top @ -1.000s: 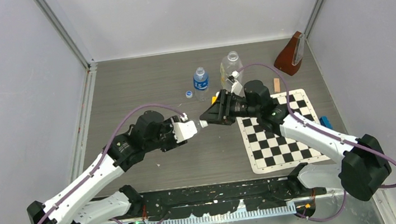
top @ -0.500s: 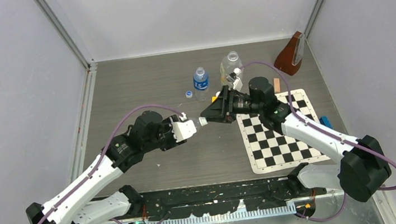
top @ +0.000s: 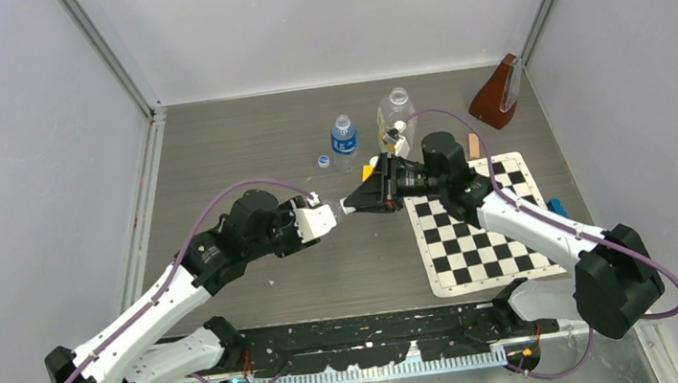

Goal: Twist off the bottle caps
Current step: Unscrew the bottle cap from the plastic bottle.

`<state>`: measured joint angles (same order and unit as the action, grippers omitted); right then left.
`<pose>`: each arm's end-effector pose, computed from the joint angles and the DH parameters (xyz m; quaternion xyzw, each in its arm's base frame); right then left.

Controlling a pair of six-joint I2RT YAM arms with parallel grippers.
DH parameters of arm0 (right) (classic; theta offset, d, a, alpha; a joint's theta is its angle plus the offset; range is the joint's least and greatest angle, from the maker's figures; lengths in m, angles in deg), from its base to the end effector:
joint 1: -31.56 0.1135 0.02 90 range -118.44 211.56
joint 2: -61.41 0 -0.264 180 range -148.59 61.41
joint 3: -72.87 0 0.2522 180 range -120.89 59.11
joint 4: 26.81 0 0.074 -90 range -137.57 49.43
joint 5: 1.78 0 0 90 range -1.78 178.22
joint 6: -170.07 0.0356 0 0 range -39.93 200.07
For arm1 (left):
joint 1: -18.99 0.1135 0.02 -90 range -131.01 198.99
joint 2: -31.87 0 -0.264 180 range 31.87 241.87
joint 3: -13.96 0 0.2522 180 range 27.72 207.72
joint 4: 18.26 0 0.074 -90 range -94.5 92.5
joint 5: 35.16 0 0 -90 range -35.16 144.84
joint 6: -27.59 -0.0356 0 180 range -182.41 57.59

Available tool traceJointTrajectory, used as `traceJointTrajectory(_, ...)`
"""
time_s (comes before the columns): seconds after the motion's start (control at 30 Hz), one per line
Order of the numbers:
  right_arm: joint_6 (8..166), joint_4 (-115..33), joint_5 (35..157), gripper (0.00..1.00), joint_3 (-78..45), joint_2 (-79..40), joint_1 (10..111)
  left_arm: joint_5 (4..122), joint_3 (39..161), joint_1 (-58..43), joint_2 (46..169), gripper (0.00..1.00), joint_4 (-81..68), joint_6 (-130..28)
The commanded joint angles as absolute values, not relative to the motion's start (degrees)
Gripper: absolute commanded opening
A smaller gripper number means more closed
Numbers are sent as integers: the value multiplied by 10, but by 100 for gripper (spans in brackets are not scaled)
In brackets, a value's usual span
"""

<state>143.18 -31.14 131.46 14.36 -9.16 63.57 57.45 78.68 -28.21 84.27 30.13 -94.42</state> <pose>0.2200 0.1663 0.2816 -0.0131 0.7763 0.6101 0.1581 0.1305 -0.1434 0.3120 0.5760 0.6799 -0.0800 0.4467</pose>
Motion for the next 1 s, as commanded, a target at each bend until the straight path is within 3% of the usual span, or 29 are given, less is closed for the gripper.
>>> traceJointTrajectory(0.0, 1418, -281, 1330, 22, 132, -92, 636, 594, 786, -285, 834, 0, 258, -949)
traceJointTrajectory(0.03, 1416, -278, 1325, 9, 134, -90, 636, 596, 787, -285, 835, 0, 259, -948)
traceJointTrajectory(0.07, 1411, -273, 1322, 3, 136, -86, 636, 599, 787, -285, 835, 0, 259, -946)
traceJointTrajectory(0.13, 1401, -262, 1324, 1, 141, -80, 636, 606, 786, -285, 835, 0, 260, -944)
traceJointTrajectory(0.57, 1272, -315, 1329, 0, 120, -29, 636, 643, 792, -285, 832, 0, 272, -940)
traceJointTrajectory(0.97, 1169, -255, 1344, 0, 152, 46, 637, 738, 825, -285, 843, 0, 320, -928)
